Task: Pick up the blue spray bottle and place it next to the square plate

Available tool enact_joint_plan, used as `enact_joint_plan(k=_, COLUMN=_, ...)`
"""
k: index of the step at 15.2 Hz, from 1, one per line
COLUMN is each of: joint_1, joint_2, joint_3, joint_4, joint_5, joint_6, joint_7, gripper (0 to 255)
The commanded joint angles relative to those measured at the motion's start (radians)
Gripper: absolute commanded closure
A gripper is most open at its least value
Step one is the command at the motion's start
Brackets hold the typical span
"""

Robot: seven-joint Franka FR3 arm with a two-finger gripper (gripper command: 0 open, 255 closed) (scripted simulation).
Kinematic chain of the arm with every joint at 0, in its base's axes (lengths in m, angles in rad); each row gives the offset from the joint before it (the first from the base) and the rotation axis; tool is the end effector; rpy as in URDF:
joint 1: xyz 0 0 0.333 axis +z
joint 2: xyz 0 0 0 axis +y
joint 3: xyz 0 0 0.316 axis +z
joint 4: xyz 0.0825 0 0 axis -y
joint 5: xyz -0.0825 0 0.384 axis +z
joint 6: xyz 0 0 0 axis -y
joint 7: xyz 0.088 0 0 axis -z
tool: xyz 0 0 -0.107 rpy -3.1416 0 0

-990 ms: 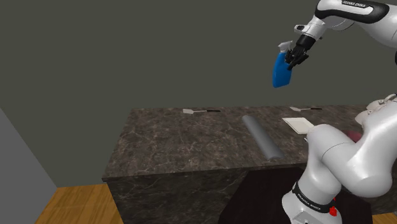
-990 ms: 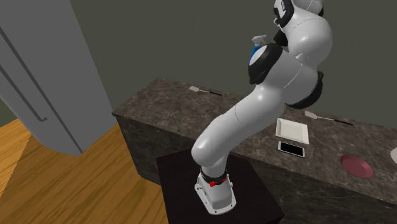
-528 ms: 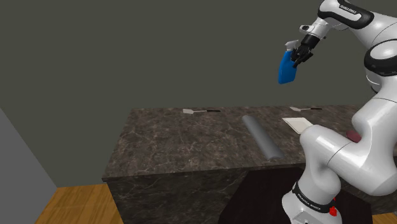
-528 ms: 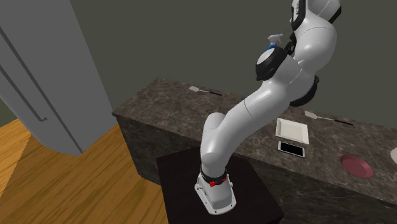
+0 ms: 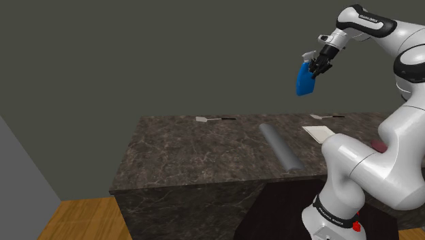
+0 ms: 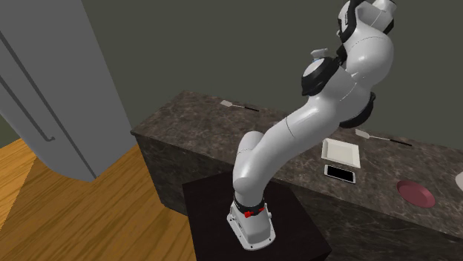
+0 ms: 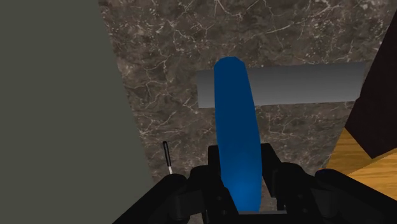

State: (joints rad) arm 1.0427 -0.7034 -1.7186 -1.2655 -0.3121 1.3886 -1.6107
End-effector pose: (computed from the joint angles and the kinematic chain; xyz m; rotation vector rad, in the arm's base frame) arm 0.2611 -0.5675 0.5800 -2.6741 -1.1884 -0.5152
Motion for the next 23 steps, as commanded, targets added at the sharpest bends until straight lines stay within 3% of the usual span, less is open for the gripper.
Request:
enact_joint_plan(k=1, joint_1=-0.021, joint_2=-0.002, joint_3=0.005, joint_4=-0.038, joint_5=-0.001, joint_6=0.028, joint_7=-0.003, gripper=255)
enact_joint_plan(k=11, joint_1=-0.091, joint_2=-0.021, joint_3=0.009, joint_4=-0.201, joint_5=-0.018, joint_6=0.159, joint_7=-0.015, gripper=255)
enact_joint_plan(k=23, joint_1=-0.125, joint_2=-0.058, joint_3=-0.019, joint_4=-0.346, joint_5=-0.056, joint_6=0.297, joint_7=-0.024, gripper=255)
